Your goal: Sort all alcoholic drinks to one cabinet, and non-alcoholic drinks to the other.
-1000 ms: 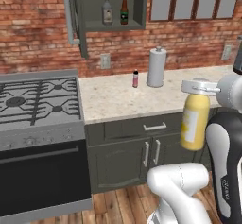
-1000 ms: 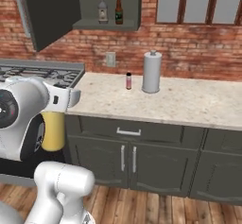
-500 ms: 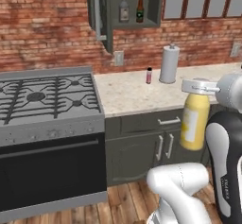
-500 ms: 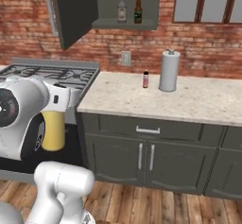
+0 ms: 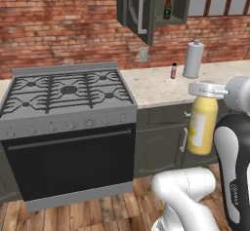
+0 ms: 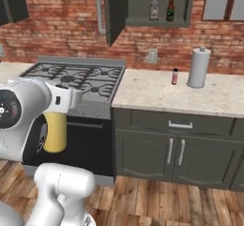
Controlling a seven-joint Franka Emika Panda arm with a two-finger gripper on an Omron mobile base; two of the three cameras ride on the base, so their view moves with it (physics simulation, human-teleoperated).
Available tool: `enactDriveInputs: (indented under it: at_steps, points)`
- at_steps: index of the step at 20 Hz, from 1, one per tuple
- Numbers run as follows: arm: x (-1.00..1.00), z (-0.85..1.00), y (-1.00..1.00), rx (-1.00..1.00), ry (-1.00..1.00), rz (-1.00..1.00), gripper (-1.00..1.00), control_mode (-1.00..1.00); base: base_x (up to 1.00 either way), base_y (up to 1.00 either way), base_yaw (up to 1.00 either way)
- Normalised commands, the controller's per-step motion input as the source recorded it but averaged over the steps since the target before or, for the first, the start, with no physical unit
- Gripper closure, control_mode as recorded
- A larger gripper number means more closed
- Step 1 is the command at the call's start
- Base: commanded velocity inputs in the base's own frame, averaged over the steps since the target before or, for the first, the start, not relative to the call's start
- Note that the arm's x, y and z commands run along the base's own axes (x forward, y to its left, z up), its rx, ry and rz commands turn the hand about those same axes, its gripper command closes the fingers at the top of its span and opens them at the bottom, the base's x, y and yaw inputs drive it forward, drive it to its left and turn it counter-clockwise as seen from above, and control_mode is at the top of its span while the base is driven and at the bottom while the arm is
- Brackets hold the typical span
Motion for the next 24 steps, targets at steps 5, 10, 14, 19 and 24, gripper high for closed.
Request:
enactDriveInputs:
  at_steps: [5, 10, 14, 19, 24]
  points:
    - [0.00, 0.00, 0.00, 0.00, 0.00, 0.00, 1.00, 1.00, -0.35, 0.99, 0.00]
    - [0.00, 0.00, 0.00, 0.00, 0.00, 0.00, 1.00, 1.00, -0.20, 1.00, 0.00]
    - [0.00, 0.00, 0.00, 0.00, 0.00, 0.00, 1.00, 1.00, -0.15, 1.00, -0.02]
    - [0.00, 0.00, 0.00, 0.00, 0.00, 0.00, 1.00, 1.00, -0.16, 1.00, -0.05]
    - [0.00, 0.00, 0.00, 0.00, 0.00, 0.00, 1.00, 1.00, -0.05, 1.00, -0.10]
